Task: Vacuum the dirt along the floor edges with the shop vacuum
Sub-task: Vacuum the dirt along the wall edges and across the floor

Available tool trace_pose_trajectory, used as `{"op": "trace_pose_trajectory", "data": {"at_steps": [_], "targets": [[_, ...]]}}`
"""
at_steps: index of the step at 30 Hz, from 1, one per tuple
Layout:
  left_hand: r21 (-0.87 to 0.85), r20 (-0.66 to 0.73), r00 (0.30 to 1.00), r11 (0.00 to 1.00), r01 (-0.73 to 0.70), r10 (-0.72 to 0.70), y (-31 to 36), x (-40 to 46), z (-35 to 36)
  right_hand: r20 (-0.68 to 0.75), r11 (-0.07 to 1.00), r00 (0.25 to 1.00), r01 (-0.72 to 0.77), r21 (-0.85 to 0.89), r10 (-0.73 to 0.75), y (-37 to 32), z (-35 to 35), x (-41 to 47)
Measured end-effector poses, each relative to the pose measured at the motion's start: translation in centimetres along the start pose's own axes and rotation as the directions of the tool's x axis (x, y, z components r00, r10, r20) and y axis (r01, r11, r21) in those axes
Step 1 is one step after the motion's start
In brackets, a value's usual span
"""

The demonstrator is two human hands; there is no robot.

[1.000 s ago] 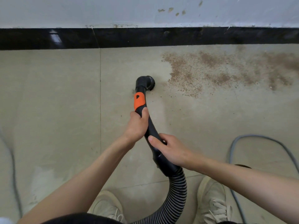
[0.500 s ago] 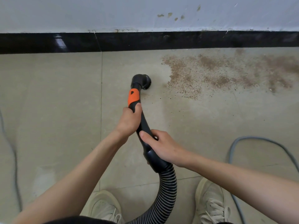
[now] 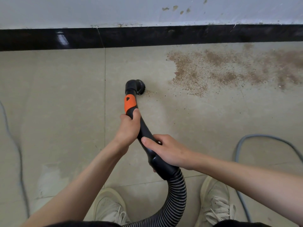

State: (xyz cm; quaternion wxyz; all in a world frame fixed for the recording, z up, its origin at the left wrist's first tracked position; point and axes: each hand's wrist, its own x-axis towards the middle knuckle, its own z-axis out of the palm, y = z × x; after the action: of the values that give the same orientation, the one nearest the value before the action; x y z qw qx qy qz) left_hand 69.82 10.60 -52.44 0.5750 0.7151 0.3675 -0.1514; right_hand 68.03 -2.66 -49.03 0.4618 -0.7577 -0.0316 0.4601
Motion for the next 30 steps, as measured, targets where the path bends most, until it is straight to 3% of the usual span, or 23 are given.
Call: {"op": "trace_pose_trajectory", "data": {"at_steps": [4,8,11,18,21,26,30], "targets": [[0.01,0.115,0.993,1.0,-0.012,0.011,0.9,0.4,0.6,-0.106,0.999,0.994,-0.032,0.005,0.032,0.2,0.0,-0.3],[0.003,0.126,0.992,1.0,0.001,-0.002,1.1,0.6,0.3,-0.115,0.998,0.992,-0.048,0.028,0.051,-0.1,0.2,-0.2],[-0.014,0.111,0.994,1.0,0.01,-0.008,1.1,0.4,-0.1,-0.071,0.998,0.996,-0.051,0.034,0.053,-0.5,0.3,-0.2],[-0.042,-0.078,0.995,0.998,0.057,-0.06,0.3,-0.6,-1.7,0.151,0.985,0.988,-0.06,0.161,0.035,-1.2,0.2,-0.4],[-0.029,0.003,0.999,0.998,0.05,-0.05,0.5,-1.1,-1.3,0.117,0.982,0.992,-0.063,0.176,0.043,-0.9,0.3,-1.1],[0.032,0.161,0.987,0.999,0.01,-0.015,1.1,-1.6,0.9,-0.064,0.987,0.994,-0.073,0.143,0.083,0.8,0.3,-2.5],[0.103,0.172,0.985,0.995,0.002,-0.02,0.9,-2.6,1.5,0.037,0.95,0.993,-0.118,0.289,0.112,0.9,-0.2,-4.1]]}}
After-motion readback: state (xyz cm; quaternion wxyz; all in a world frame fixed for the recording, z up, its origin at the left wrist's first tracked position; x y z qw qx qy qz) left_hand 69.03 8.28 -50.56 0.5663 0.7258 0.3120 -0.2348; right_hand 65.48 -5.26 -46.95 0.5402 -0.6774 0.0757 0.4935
